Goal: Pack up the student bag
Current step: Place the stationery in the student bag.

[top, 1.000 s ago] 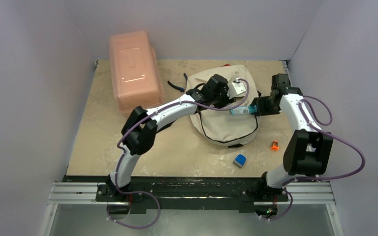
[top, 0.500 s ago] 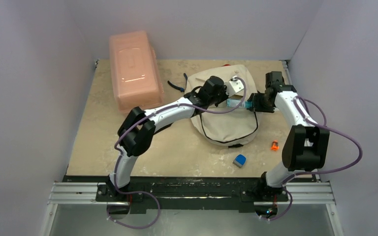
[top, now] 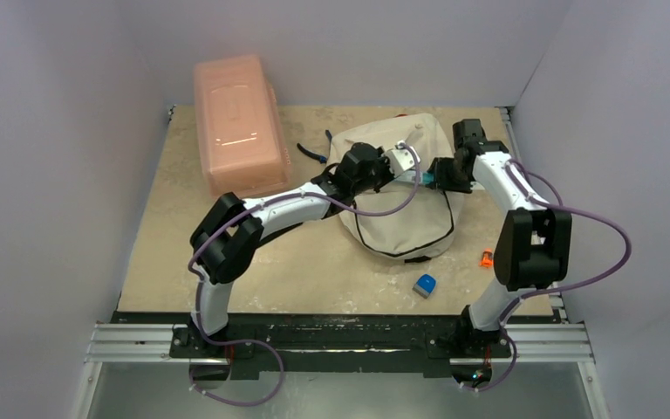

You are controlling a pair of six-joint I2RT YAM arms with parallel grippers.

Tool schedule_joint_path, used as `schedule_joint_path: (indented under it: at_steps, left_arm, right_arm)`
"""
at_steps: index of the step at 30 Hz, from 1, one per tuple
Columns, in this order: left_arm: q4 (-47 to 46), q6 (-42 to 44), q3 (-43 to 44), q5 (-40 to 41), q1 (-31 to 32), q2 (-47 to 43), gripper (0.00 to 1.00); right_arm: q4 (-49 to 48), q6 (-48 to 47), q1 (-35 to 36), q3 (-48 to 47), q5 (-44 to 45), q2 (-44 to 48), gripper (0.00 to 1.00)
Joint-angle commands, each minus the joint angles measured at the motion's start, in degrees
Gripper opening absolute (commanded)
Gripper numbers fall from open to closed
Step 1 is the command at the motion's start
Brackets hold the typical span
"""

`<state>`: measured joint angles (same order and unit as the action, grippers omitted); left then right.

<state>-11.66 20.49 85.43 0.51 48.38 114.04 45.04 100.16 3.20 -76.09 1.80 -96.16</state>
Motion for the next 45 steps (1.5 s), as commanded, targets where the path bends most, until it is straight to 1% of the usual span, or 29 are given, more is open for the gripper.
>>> schedule_joint_path:
  at_steps: [1,4,7,9,12,14,15,17,18,20,22,24,25,27,29,30,32,34,35,38,41,43,44,45]
  left_arm:
    - [-7.2,0.1,-2.7,-8.7,0.9,-5.4,0.00]
    - [-8.8,1.7,-4.0,-12.2,0.8,-4.9,0.00]
    - [-9.2,3.3,-4.1,-13.0,0.8,-3.2,0.00]
    - [-8.9,3.4,-2.7,-10.7,0.9,-1.6,0.00]
    - [-8.3,3.9,-0.2,-5.3,0.9,0.9,0.00]
    - [-9.0,4.6,0.7,-1.0,0.8,2.7,0.00]
    - [-8.2,4.9,1.6,1.5,0.9,3.6,0.00]
    - [-8.3,5.1,1.3,3.4,0.8,4.7,0.00]
    - [-9.8,5.2,0.2,3.4,0.8,5.0,0.00]
    - [-11.0,5.5,-1.6,3.2,0.8,5.4,0.00]
    - [-11.0,5.4,-2.0,3.9,1.0,5.1,0.00]
    - [-9.5,5.1,-1.3,3.6,0.6,5.1,0.00]
    - [-8.7,5.4,-1.0,3.7,0.5,4.8,0.00]
    - [-7.3,5.6,-0.9,3.5,0.4,3.8,0.00]
    - [-5.7,5.4,-0.6,2.5,0.4,3.2,0.00]
    - [-4.3,5.3,0.2,1.8,0.4,3.2,0.00]
    - [-1.4,4.1,2.0,1.1,0.4,3.2,0.00]
    - [2.0,2.9,3.6,-0.2,0.4,3.2,0.00]
    - [3.0,2.4,4.2,-0.2,0.4,3.1,0.00]
    - [5.4,1.7,5.2,-1.2,0.4,2.7,0.00]
    - [6.8,0.1,6.0,-1.9,0.4,2.5,0.00]
    - [7.7,-0.9,6.6,-2.5,0.4,2.6,0.00]
    - [8.1,-1.3,6.9,-2.8,0.4,2.6,0.00]
    - [8.5,-1.6,7.2,-3.0,0.4,2.7,0.00]
  right_arm:
    - [-2.4,5.2,0.9,-5.0,0.5,-2.7,0.00]
    - [-2.2,6.1,2.1,-8.5,-1.6,-5.3,0.00]
    - [-4.7,8.8,4.8,-11.6,-3.9,-7.3,0.00]
    - [-8.3,11.5,7.5,-12.6,-6.0,-8.9,0.03]
    - [-15.5,15.8,11.1,-8.1,-6.7,-7.7,0.09]
    - [-16.6,14.6,11.4,-5.7,-7.3,-6.5,0.21]
    - [-16.5,12.3,11.4,-4.6,-7.8,-5.8,0.30]
    - [-14.3,7.5,11.4,-3.0,-7.9,-4.5,0.50]
    - [-14.5,3.3,11.2,-1.9,-8.1,-3.8,0.57]
    - [-14.5,-5.9,10.7,-0.9,-8.6,-3.1,0.76]
    - [-13.5,-20.8,9.3,-2.0,-11.8,-3.8,0.86]
    - [-7.3,-36.9,8.9,-5.8,-11.5,-4.5,0.94]
    - [-6.3,-44.9,8.8,-5.8,-11.0,-3.2,0.95]
    - [-8.0,-57.9,8.8,-2.4,-7.3,1.9,0.98]
    - [-12.2,-68.1,6.8,3.8,-4.3,8.3,0.99]
    - [-16.5,-70.2,4.3,7.4,-6.2,11.9,0.99]
    - [-25.6,-72.6,-1.2,14.1,-14.1,16.4,0.99]
    - [-31.0,-75.0,-5.1,17.5,-18.6,17.2,0.97]
    - [-33.1,-76.0,-6.7,18.2,-22.4,16.9,0.94]
    - [-38.8,-76.3,-9.5,20.5,-27.0,16.6,0.92]
    - [-44.4,-74.4,-12.4,22.1,-35.9,12.2,0.84]
    - [-49.4,-71.8,-14.0,22.4,-41.6,8.3,0.70]
    - [-51.0,-70.4,-14.3,22.9,-43.9,6.8,0.67]
    - [-53.5,-69.1,-14.4,23.2,-44.5,5.8,0.62]
